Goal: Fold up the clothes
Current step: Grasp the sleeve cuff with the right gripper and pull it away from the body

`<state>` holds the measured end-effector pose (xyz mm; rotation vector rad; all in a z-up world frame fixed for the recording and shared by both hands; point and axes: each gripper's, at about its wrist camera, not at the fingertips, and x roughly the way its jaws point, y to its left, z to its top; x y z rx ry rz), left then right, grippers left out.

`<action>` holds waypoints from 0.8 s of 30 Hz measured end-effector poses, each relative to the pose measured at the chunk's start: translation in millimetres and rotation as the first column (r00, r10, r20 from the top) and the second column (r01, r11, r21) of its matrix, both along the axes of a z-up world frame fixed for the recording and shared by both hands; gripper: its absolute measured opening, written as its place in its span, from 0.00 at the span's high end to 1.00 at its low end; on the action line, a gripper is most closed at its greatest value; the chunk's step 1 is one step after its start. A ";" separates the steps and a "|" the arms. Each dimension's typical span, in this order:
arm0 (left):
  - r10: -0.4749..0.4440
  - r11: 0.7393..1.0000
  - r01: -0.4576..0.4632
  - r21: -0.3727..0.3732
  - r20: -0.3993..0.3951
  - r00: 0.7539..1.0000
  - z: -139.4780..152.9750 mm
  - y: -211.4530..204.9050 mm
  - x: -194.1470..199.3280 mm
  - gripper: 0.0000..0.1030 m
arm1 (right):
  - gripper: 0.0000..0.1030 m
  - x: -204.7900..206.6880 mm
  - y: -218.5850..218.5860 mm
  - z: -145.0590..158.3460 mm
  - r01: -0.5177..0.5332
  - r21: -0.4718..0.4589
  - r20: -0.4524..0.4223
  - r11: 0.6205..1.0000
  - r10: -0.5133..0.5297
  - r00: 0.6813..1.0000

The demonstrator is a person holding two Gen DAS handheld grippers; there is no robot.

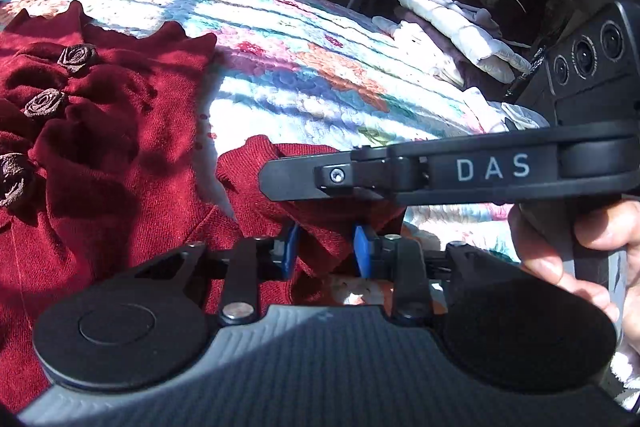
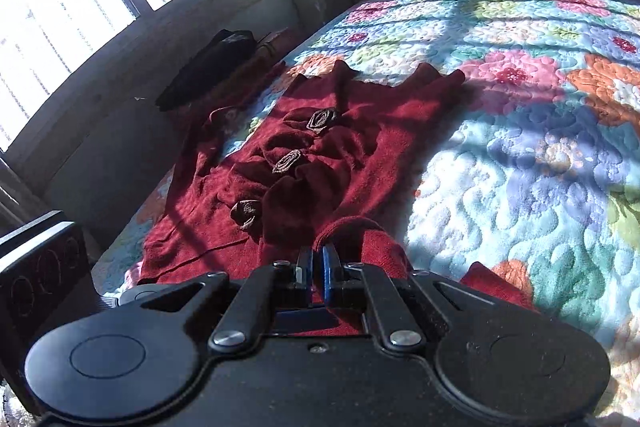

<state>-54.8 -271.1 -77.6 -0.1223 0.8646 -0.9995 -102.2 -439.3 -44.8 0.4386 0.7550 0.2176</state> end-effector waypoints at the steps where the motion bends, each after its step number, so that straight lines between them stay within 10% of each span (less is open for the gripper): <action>1: 0.025 1.000 -0.026 -0.007 -0.028 0.999 -2.5 3.5 5.7 0.93 | 0.94 -3.6 -1.0 0.0 0.013 -0.009 0.001 1.000 -0.013 1.000; 5: 0.151 0.989 -0.151 0.008 -0.023 0.988 -5.3 22.9 16.7 0.95 | 0.88 -23.7 -27.8 1.7 0.150 -0.063 -0.003 0.987 -0.151 0.989; 9: 0.207 0.978 -0.210 -0.019 -0.084 0.975 -8.8 39.6 26.5 0.95 | 0.52 -51.3 -53.2 -15.4 0.269 -0.210 -0.054 0.940 -0.286 0.957; 12: 0.216 0.976 -0.218 -0.015 -0.087 0.973 -9.2 44.2 28.1 0.95 | 0.47 -70.9 -65.7 -41.3 0.311 -0.176 -0.085 0.934 -0.330 0.940; 20: 0.238 0.969 -0.244 -0.036 -0.115 0.964 -8.3 54.6 31.1 0.95 | 0.38 -59.2 -41.6 -65.5 0.178 -0.079 -0.082 0.981 -0.184 0.980; 24: 0.230 0.973 -0.232 -0.010 -0.093 0.969 -9.0 51.1 23.6 0.95 | 0.36 -45.3 -17.6 -57.1 0.134 -0.173 -0.025 0.976 -0.141 0.990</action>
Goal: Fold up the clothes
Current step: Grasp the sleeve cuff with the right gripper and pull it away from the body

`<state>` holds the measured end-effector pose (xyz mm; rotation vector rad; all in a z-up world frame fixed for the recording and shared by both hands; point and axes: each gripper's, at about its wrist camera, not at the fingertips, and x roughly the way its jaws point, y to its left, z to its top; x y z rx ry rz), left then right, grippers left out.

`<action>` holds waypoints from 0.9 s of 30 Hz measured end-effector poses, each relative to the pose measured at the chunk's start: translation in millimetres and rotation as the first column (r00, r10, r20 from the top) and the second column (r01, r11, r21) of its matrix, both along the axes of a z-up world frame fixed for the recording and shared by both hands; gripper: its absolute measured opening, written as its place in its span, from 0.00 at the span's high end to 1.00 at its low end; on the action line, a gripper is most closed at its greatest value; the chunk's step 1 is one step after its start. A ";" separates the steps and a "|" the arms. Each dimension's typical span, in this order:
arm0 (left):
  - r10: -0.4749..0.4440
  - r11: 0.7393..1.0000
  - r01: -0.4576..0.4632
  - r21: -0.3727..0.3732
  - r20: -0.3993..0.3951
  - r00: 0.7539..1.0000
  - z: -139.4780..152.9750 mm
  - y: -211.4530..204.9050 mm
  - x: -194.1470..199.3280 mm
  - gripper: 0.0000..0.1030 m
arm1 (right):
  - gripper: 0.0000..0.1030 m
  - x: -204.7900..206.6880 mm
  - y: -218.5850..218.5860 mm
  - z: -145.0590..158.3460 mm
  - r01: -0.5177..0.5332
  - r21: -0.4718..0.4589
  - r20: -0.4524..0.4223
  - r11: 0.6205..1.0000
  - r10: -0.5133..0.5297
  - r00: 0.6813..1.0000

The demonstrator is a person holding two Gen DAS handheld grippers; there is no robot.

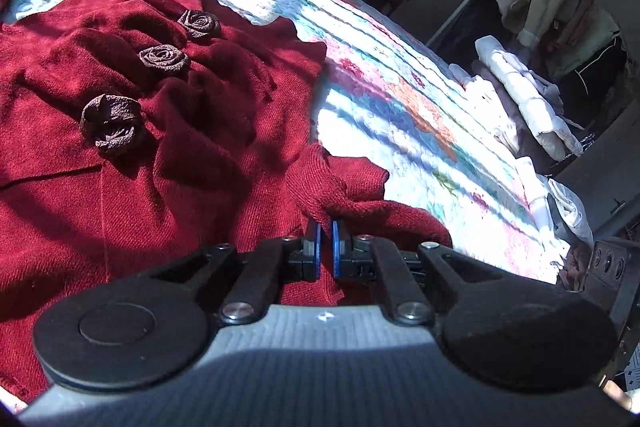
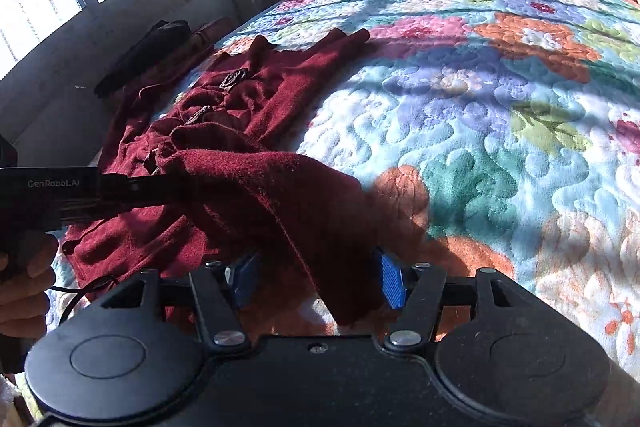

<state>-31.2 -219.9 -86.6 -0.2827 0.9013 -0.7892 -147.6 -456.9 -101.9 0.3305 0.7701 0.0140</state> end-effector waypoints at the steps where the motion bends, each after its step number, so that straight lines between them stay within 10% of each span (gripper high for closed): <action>1: -0.002 1.000 0.002 0.007 0.006 1.000 0.4 -0.8 -1.0 0.95 | 0.36 2.9 4.3 0.7 -0.007 -0.037 0.000 0.999 0.007 1.000; 4: -0.008 1.000 0.007 0.024 0.029 1.000 4.2 -0.8 -4.2 0.95 | 0.58 3.7 13.5 3.2 -0.018 -0.156 0.019 0.988 0.021 1.000; 5: -0.007 0.999 0.006 0.037 0.034 0.999 7.2 -1.0 -5.6 0.95 | 0.92 3.8 12.4 5.3 -0.028 -0.151 0.005 0.988 0.029 1.000; 11: -0.031 0.999 0.027 0.047 0.084 0.996 42.2 -1.5 -27.9 0.93 | 0.93 -16.8 -18.1 55.1 -0.070 0.291 0.029 0.954 0.065 0.997; 19: -0.043 0.998 0.033 0.048 0.210 0.977 66.4 -5.8 -49.8 0.74 | 0.93 -79.3 -62.1 108.6 0.068 0.437 0.041 0.897 -0.095 0.995; 23: -0.051 0.997 0.039 0.067 0.188 0.981 61.0 -5.5 -47.7 0.49 | 0.93 -113.2 -78.9 124.5 0.228 0.205 0.033 0.952 -0.239 0.970; 27: -0.067 0.992 0.052 0.119 0.126 0.990 44.2 -12.1 -46.2 0.49 | 0.93 -130.8 -86.1 127.3 0.346 -0.028 0.051 0.938 -0.344 0.938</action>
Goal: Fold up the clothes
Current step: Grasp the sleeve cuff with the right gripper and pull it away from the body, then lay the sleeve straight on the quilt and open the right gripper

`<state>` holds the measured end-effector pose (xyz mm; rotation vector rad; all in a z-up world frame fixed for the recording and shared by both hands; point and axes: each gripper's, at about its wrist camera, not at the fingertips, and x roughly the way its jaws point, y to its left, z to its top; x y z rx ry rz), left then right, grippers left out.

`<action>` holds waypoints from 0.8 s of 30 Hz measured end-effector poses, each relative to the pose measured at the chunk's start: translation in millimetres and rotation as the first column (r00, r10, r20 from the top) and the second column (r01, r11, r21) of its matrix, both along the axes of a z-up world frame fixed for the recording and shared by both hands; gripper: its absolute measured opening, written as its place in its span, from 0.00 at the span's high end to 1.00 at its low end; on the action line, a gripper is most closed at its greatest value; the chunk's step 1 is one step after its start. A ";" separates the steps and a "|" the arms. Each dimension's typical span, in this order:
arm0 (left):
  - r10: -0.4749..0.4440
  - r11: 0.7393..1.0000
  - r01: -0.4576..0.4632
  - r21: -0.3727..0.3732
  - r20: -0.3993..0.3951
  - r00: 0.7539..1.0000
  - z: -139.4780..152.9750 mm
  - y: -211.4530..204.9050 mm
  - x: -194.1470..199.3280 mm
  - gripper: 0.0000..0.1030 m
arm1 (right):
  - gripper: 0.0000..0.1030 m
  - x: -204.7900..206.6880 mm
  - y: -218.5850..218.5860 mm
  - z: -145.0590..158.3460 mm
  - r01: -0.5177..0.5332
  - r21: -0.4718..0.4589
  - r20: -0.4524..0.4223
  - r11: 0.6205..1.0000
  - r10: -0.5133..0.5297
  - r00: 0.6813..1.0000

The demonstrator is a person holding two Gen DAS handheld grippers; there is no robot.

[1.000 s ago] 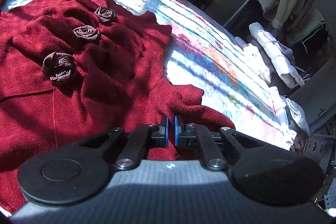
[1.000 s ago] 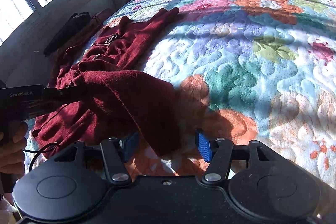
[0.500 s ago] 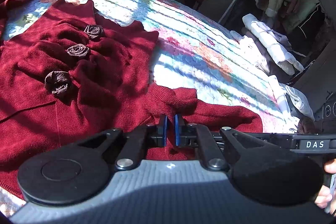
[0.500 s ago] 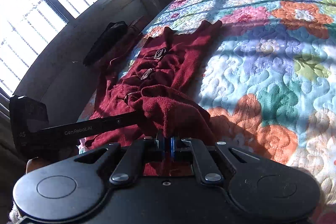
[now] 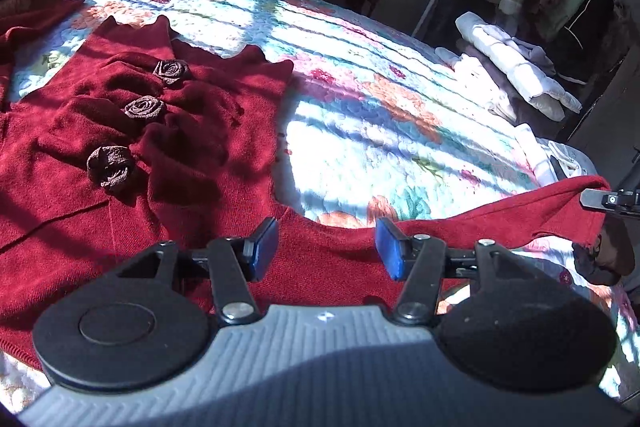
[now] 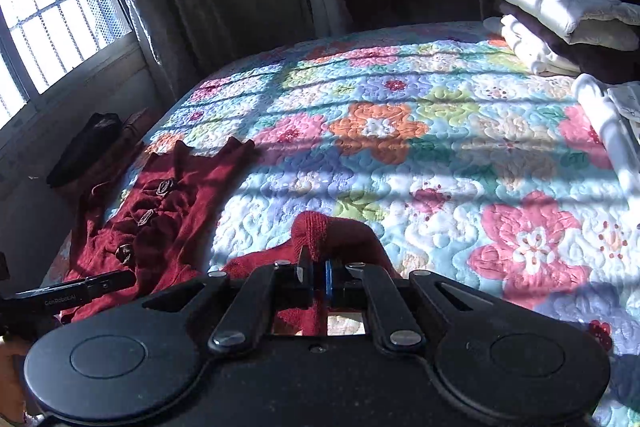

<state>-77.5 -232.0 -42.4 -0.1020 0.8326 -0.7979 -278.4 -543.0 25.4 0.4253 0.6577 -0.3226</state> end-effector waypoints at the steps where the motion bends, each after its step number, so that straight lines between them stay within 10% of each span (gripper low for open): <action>1: -0.002 1.000 0.002 0.014 -0.015 1.000 -5.1 -1.5 0.1 0.49 | 0.93 -2.6 -5.2 -1.5 0.020 0.012 -0.003 1.000 -0.020 1.000; 11: 0.070 0.991 -0.061 0.122 -0.067 0.995 -30.2 3.4 12.3 0.49 | 0.93 -15.7 -51.5 -1.4 0.192 0.009 -0.065 0.981 -0.192 0.979; 19: 0.054 0.986 -0.056 0.156 0.019 0.998 -31.9 -3.2 3.3 0.49 | 0.92 45.3 -75.1 -70.3 0.174 -0.136 -0.095 0.975 -0.188 0.978; 24: 0.037 0.979 -0.055 0.196 0.091 0.995 -30.3 -6.7 1.1 0.49 | 0.88 60.3 -87.4 -94.5 0.261 0.001 -0.098 0.965 -0.260 0.961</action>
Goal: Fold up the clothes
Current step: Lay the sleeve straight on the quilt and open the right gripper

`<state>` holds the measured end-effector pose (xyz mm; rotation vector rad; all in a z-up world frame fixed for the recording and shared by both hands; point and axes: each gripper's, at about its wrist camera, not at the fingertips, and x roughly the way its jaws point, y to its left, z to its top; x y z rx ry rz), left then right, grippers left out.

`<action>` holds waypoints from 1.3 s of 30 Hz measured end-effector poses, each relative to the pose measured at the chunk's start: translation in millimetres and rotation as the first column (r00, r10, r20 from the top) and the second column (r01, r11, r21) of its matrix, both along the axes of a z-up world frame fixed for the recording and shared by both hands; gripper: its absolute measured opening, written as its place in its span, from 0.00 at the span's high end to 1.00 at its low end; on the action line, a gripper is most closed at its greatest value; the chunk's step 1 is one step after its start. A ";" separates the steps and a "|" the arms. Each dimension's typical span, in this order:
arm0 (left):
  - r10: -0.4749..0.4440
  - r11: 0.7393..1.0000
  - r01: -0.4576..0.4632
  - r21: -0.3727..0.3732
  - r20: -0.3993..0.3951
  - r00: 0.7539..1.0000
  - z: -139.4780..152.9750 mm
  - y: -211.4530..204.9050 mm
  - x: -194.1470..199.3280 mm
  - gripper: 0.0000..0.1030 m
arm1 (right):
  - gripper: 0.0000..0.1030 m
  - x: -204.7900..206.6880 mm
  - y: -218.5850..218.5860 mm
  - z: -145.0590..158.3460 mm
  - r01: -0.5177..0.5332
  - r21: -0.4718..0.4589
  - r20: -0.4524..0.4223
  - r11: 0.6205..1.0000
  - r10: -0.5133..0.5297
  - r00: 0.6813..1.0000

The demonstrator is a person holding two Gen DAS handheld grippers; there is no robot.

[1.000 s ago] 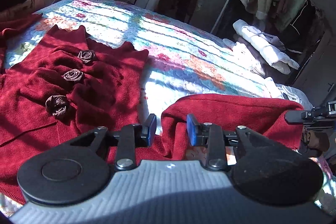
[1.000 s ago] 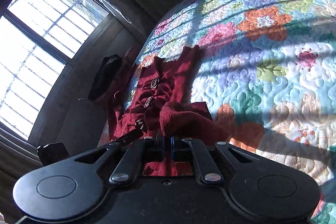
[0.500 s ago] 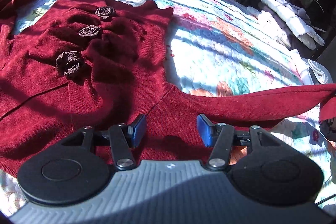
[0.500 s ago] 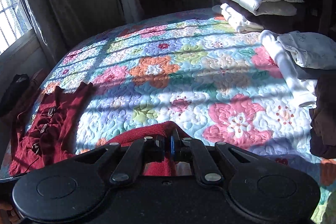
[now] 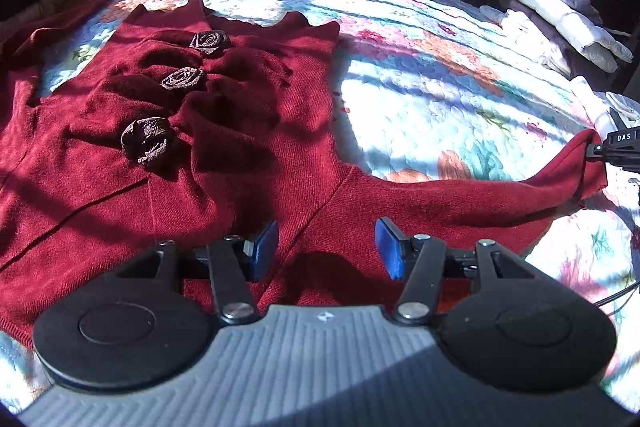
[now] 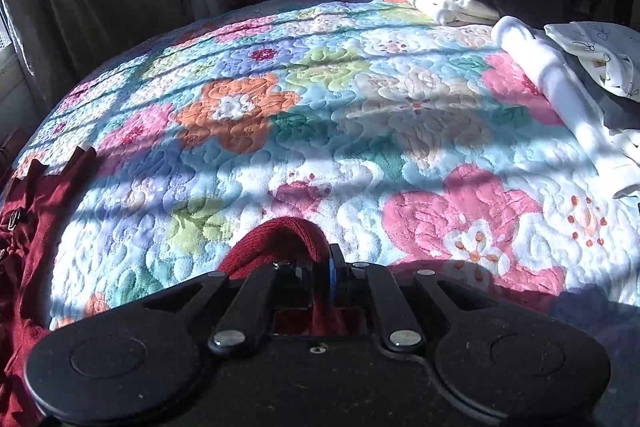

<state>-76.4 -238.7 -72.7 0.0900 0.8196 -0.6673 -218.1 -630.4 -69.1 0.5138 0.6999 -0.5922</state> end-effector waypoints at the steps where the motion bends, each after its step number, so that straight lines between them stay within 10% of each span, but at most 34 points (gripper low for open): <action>1: -0.004 1.000 0.004 -0.002 0.010 1.000 0.5 -0.7 -0.3 0.49 | 0.85 -2.7 2.0 -0.1 0.008 0.014 0.020 1.000 -0.008 1.000; 6: -0.049 0.999 0.050 -0.016 0.048 0.998 -2.1 -7.2 -6.6 0.49 | 0.50 -21.3 18.4 9.8 -0.036 -0.122 -0.007 0.992 0.035 0.999; 18: -0.089 0.996 0.088 0.028 0.039 0.995 -21.1 -17.8 -14.4 0.50 | 0.45 -53.3 12.7 -48.3 -0.054 -0.025 0.020 0.998 0.054 0.998; 19: -0.085 0.996 0.084 0.030 0.037 0.996 -21.4 -17.3 -13.7 0.50 | 0.49 -49.7 11.4 -51.8 -0.059 -0.021 0.030 0.998 0.060 0.998; 21: -0.073 0.997 0.072 0.028 0.036 0.997 -20.3 -14.5 -10.9 0.50 | 0.97 -41.5 11.0 -50.7 -0.096 -0.005 0.017 0.995 0.096 0.995; 25: -0.051 0.999 0.051 0.006 0.037 0.998 -14.8 -7.8 -6.4 0.50 | 0.97 -49.2 17.7 -16.1 -0.180 0.009 0.053 0.984 0.180 0.982; 31: -0.021 0.999 0.022 -0.040 0.013 1.000 -13.1 0.6 2.0 0.49 | 0.97 -77.5 20.7 49.1 -0.233 0.293 0.096 0.927 0.214 0.972; 39: 0.032 0.997 -0.031 -0.077 0.002 0.999 -2.7 13.8 4.7 0.49 | 0.99 -122.9 16.8 99.9 -0.137 -0.006 0.070 0.990 0.138 0.988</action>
